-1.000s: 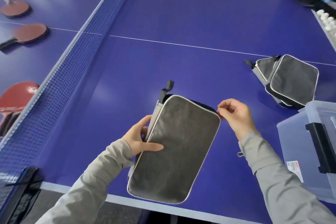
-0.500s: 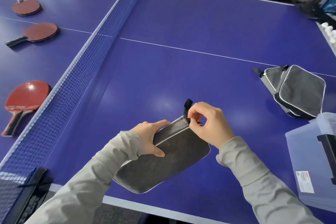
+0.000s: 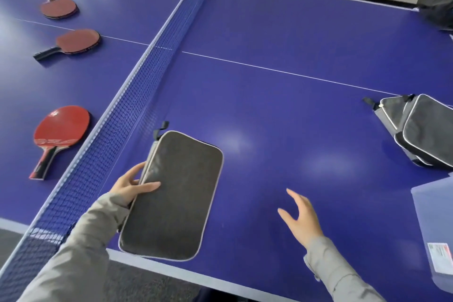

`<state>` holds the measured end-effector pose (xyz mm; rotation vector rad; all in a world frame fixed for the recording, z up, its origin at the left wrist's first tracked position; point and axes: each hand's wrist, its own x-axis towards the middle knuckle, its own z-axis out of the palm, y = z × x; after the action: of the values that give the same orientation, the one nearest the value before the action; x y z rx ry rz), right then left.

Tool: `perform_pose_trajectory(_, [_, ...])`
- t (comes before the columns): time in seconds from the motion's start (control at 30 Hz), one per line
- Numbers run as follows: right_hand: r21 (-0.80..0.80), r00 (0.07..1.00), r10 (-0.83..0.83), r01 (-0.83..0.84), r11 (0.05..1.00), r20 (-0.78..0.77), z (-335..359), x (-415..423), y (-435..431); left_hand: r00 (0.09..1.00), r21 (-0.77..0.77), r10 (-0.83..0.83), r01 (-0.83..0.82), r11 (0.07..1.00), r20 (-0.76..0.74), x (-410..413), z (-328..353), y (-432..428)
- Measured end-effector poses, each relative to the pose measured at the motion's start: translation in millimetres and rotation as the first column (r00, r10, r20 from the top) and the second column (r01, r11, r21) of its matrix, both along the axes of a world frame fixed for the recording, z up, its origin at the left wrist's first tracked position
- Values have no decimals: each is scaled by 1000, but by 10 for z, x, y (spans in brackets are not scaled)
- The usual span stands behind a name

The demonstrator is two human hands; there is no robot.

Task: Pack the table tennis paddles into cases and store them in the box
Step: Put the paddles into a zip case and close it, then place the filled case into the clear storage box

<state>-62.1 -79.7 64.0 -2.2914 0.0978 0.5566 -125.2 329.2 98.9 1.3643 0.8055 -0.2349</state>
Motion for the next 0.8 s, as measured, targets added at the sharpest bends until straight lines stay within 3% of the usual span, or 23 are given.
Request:
perform_pose_trajectory(0.13, [-220,993,77,-95,971,-89,-206,-234,-65,996,22,43,-42,999,-73,-13,-164,437])
perform_pose_trajectory(0.33, [-500,941,251,-333,799,-225,-367,-374,-34,982,47,84,-77,996,-168,17,-378,742])
perform_pose_trajectory(0.5, [-558,921,279,-387,734,-271,-411,-385,-10,982,95,98,-84,992,-159,87,-511,886])
perform_pose_trajectory(0.8, [-590,907,289,-419,691,-306,-426,-379,13,982,470,99,-13,883,-158,-24,-747,794])
